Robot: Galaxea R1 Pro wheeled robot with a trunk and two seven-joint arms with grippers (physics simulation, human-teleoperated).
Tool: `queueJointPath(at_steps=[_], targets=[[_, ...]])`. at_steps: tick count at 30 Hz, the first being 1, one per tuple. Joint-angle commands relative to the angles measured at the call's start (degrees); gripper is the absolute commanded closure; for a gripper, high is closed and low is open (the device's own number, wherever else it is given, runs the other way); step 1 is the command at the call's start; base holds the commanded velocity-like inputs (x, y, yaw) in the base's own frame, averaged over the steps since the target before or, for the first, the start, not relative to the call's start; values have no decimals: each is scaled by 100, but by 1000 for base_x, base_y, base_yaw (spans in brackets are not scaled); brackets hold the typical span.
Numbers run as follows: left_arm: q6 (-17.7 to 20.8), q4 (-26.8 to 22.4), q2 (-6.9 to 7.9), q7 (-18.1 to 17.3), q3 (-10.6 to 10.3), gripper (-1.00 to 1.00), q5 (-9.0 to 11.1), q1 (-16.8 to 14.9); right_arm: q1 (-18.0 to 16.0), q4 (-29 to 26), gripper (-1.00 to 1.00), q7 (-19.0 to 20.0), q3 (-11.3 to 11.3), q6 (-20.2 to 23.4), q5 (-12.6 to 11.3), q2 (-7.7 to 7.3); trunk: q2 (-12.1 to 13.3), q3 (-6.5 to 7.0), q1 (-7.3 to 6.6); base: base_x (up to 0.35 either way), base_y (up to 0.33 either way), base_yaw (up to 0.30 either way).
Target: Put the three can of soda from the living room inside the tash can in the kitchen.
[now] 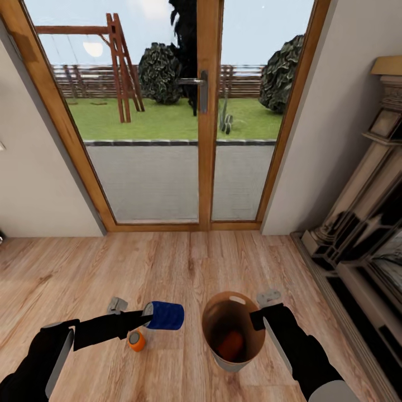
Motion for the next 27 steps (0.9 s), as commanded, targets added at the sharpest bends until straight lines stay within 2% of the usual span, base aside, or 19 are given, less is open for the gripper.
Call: queueJointPath(at_steps=[1, 10, 21, 27], targets=[[-1, -20, 0, 1, -2, 100, 1, 0, -4, 31, 100, 31, 0, -44, -70, 1, 0, 0, 0, 0, 0, 0], [18, -51, 2, -465, 5, 100, 111, 0, -38, 107, 100, 31, -3, -113, -70, -3, 0, 0, 0, 0, 0, 0], [24, -32, -25, -522, -37, 100, 121, 0, -128, 267, 100, 31, -3, -125, -70, 3, 0, 0, 0, 0, 0, 0], [23, -5, -150, -524, -162, 100, 121, 0, -148, 314, 100, 31, 2, -126, -70, 11, 0, 0, 0, 0, 0, 0]])
